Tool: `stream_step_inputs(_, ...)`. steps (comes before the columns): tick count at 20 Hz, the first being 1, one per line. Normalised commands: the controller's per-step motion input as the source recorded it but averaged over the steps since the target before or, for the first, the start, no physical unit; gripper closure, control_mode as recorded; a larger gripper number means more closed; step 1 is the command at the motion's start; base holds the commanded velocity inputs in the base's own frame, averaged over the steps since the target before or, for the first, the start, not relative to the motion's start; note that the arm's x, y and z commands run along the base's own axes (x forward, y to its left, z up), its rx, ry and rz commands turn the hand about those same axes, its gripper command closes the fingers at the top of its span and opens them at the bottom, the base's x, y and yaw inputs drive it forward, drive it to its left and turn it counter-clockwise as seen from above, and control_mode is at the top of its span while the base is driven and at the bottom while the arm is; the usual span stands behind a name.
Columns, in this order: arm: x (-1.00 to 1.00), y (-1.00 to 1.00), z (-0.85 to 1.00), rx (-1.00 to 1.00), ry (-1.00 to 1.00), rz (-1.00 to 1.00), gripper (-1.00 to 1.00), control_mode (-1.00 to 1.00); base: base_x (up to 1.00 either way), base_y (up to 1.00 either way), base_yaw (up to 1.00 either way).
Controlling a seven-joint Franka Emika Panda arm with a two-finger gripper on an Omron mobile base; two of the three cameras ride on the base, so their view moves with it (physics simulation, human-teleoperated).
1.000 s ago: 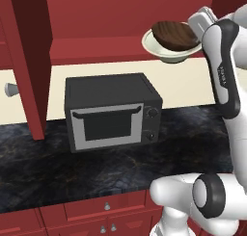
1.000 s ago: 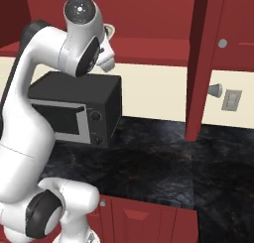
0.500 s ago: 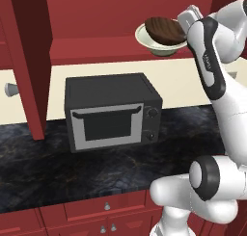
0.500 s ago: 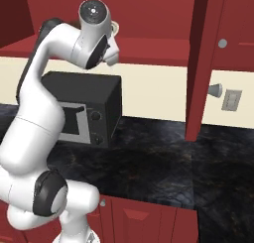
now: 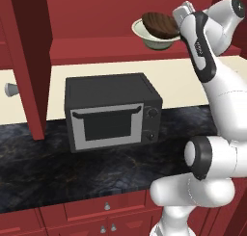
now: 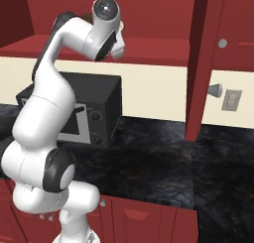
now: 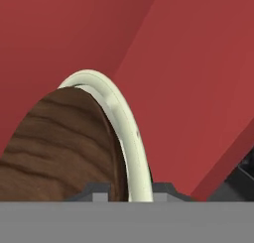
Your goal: Pick up the bowls on the counter and stack them on top of one another in the open cabinet. Place the smaller bowl on top of the larger bowl.
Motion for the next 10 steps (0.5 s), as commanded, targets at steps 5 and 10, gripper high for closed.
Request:
stream_step_inputs(5,0.54,0.02,0.0,0.04,0.0,0.0,1.0,-1.0,0.0,0.0,0.0)
stream_step_inputs(10,0.55,0.01,0.0,0.03,0.0,0.0,1.0,-1.0,0.0,0.0,0.0)
